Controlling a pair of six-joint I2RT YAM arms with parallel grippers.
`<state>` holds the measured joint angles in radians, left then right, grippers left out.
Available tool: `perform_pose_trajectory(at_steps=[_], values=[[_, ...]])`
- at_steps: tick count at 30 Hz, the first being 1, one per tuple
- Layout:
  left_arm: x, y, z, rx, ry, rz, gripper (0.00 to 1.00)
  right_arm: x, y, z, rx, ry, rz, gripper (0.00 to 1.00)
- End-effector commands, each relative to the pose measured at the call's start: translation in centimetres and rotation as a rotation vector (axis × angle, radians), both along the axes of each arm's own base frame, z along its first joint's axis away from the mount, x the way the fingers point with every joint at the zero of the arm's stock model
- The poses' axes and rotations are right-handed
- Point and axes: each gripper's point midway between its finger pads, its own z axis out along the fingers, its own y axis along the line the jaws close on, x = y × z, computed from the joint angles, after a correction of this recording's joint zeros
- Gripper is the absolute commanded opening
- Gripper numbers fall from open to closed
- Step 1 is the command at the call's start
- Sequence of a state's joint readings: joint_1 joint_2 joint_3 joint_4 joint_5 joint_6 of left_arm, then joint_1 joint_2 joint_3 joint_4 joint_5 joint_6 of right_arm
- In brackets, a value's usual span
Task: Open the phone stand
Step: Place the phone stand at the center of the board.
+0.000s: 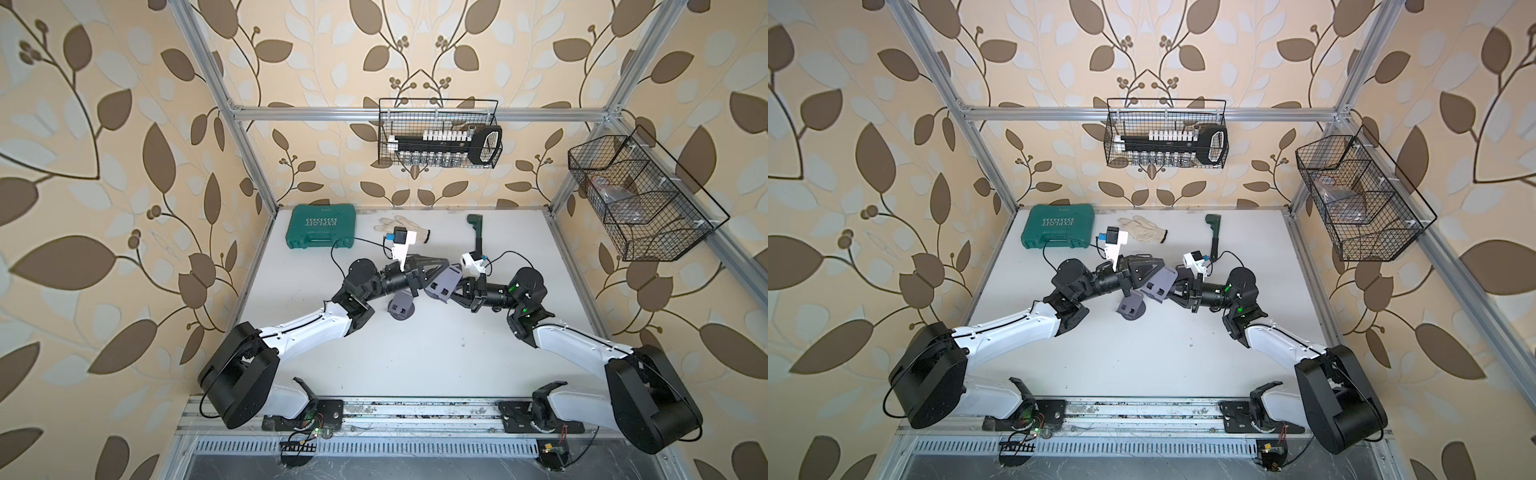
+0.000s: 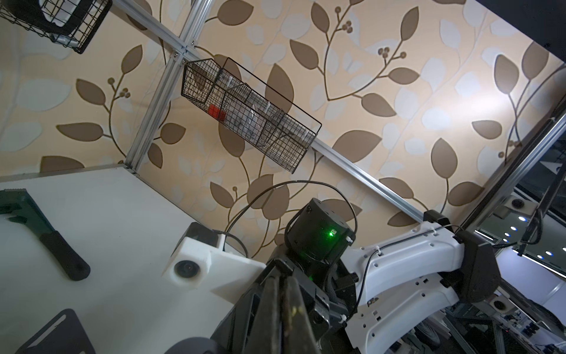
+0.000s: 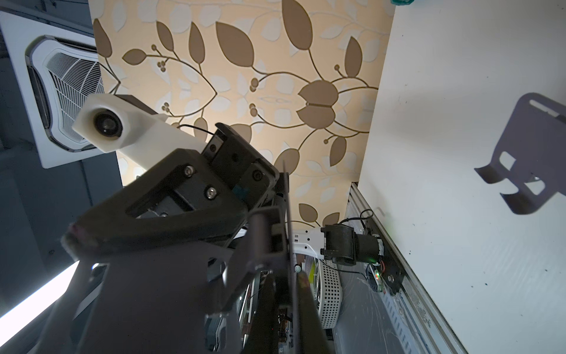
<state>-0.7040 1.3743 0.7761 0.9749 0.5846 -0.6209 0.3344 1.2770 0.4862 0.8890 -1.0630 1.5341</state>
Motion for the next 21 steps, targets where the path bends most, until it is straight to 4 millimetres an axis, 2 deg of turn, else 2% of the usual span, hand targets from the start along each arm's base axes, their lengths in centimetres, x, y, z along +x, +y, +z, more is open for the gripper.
perform_pose_trajectory(at_steps=[1,3,6,10,16,20,21], values=[[-5.1,3.6,13.4,-0.343,-0.486,0.041,0.0,-1.8,-0.6,-8.6,-0.132,0.45,0.021,0.0],[-4.3,2.3,12.4,-0.282,-0.434,0.002,0.0,-1.8,-1.2,-8.6,-0.137,0.443,0.022,0.0],[-4.3,0.4,10.1,-0.154,-0.332,-0.089,0.0,-1.3,-3.1,-7.9,-0.149,0.398,0.009,0.0],[-4.9,-0.4,7.7,-0.031,-0.219,-0.147,0.0,-0.9,-5.1,-6.3,-0.181,0.325,0.001,0.0],[-6.6,-2.7,5.0,0.092,-0.107,-0.294,0.0,-0.4,-4.8,-3.2,-0.172,0.196,0.012,0.0],[-6.2,-3.6,3.7,0.102,-0.052,-0.317,0.0,-0.6,-4.7,-1.7,-0.17,0.142,0.017,0.0],[-6.1,-3.9,3.5,0.103,-0.042,-0.325,0.06,-0.8,-4.7,-1.6,-0.17,0.138,0.019,0.0]])
